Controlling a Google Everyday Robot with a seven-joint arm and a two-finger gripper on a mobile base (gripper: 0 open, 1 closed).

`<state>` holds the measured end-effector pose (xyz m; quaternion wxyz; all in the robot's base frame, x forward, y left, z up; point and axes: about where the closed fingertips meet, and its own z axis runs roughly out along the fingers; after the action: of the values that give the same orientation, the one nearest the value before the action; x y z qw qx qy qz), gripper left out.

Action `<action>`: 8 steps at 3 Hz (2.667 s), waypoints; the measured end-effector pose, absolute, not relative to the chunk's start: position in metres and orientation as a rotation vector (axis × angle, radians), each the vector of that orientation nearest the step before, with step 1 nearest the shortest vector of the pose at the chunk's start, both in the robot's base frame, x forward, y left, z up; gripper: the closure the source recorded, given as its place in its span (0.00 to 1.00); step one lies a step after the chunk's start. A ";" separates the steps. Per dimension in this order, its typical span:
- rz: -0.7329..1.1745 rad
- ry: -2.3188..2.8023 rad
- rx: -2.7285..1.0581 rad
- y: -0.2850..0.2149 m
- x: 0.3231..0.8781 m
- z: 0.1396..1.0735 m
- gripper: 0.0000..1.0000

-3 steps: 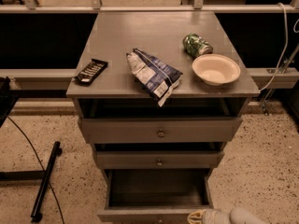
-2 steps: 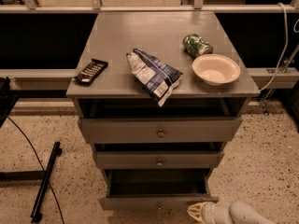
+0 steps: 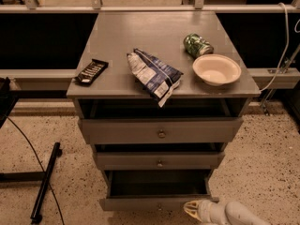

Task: Close bottom drawer

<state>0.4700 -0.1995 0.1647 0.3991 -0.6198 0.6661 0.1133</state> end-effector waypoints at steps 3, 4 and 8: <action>0.253 1.627 -1.487 -0.190 0.522 0.152 1.00; 0.261 1.587 -1.462 -0.175 0.542 0.148 1.00; 0.253 1.457 -1.444 -0.137 0.602 0.148 1.00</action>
Offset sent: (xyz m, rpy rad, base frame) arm 0.1374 0.0123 -0.0161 0.1316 -0.2175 -0.0843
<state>0.6021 -0.1370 0.1479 0.5119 -0.6002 0.6055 0.1052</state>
